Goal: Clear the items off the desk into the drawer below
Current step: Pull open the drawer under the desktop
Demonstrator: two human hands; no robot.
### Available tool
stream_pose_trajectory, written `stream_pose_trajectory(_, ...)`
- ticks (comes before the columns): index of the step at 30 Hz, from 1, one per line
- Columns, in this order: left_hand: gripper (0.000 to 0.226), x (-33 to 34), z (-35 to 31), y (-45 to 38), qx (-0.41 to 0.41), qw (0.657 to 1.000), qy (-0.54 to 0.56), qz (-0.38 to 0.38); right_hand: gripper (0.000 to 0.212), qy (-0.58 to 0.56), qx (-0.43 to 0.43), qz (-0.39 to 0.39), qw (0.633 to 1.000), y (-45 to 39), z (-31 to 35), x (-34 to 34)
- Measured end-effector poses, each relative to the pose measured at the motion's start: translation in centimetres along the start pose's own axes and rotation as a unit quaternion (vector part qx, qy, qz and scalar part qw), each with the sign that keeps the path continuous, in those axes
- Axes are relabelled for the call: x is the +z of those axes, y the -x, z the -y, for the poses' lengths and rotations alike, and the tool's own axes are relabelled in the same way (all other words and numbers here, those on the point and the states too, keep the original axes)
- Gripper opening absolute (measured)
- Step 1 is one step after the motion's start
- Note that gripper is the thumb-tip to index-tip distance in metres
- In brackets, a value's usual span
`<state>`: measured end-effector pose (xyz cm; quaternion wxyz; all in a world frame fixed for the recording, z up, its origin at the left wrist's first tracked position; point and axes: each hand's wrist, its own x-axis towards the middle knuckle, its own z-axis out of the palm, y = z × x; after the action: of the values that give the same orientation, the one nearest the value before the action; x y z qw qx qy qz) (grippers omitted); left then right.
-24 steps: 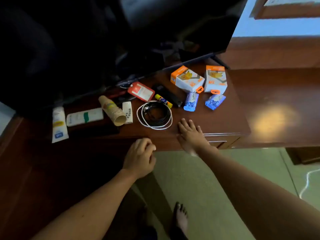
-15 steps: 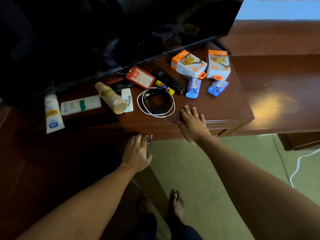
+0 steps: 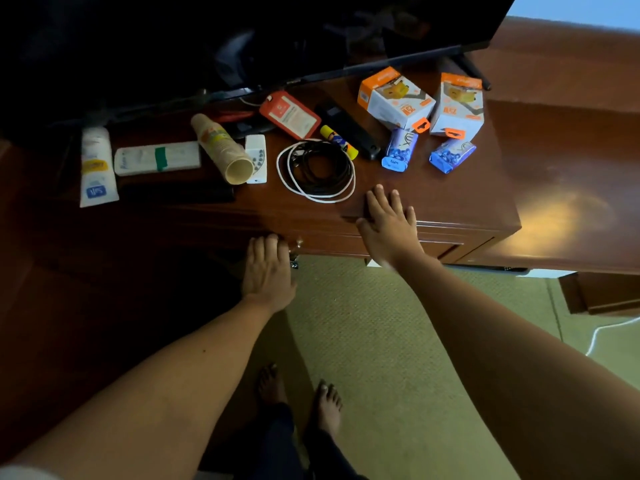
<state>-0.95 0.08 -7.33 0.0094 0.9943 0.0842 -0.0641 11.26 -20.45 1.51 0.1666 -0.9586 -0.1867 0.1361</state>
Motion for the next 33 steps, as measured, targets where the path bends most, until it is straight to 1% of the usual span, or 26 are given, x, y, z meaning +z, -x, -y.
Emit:
stream_pose_trajectory(5,0.069,0.9,0.0,-0.7,0.032,0.999,0.008,0.039,0.064,0.004,-0.006,-0.002,1.000,0.0,-0.2,0.2)
stream_pose_trajectory(8,0.073,0.8,-0.2,-0.8,0.030,0.998,0.011,0.052,0.065,0.011,-0.007,-0.010,1.000,0.0,-0.2,0.4)
stream_pose_trajectory(12,0.074,0.5,-0.4,-1.1,0.055,0.996,0.022,0.069,0.066,0.016,-0.006,-0.007,1.000,0.0,-0.2,0.4)
stream_pose_trajectory(15,0.083,0.1,-0.5,-1.3,0.056,0.994,0.031,0.084,0.066,0.023,-0.006,0.002,1.000,0.0,-0.2,0.3)
stream_pose_trajectory(24,0.120,-0.3,0.1,-0.3,0.045,0.989,0.029,0.138,0.068,0.049,-0.002,0.039,0.998,-0.2,0.1,-0.2)
stream_pose_trajectory(30,0.123,-0.4,-0.1,3.0,0.049,0.986,0.040,0.157,0.069,0.063,0.003,0.054,0.997,-0.2,0.2,-0.4)
stream_pose_trajectory(33,0.121,-0.5,-0.4,5.2,0.053,0.984,0.032,0.169,0.070,0.069,0.002,0.059,0.996,-0.1,0.3,-0.4)
